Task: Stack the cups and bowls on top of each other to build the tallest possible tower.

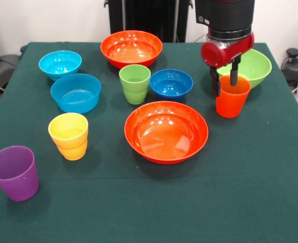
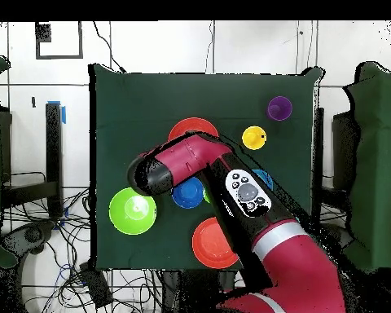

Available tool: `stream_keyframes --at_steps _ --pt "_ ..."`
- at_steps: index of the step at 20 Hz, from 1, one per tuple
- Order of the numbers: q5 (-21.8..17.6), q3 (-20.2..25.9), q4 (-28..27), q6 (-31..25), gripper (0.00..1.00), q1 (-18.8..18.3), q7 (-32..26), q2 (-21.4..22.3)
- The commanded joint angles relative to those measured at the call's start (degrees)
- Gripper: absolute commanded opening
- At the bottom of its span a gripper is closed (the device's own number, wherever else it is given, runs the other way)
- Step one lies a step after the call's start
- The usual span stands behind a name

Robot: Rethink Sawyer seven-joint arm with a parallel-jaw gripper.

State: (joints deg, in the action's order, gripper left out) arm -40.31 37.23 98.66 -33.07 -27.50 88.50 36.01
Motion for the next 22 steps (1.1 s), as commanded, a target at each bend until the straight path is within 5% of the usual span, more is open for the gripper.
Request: stream_keyframes --at_steps 1,22 --pt "-4.99 1.02 1.7 -5.6 1.0 1.55 -12.64 -3.76" --pt "-6.88 0.0 0.03 -5.98 1.0 3.11 -12.95 -6.26"
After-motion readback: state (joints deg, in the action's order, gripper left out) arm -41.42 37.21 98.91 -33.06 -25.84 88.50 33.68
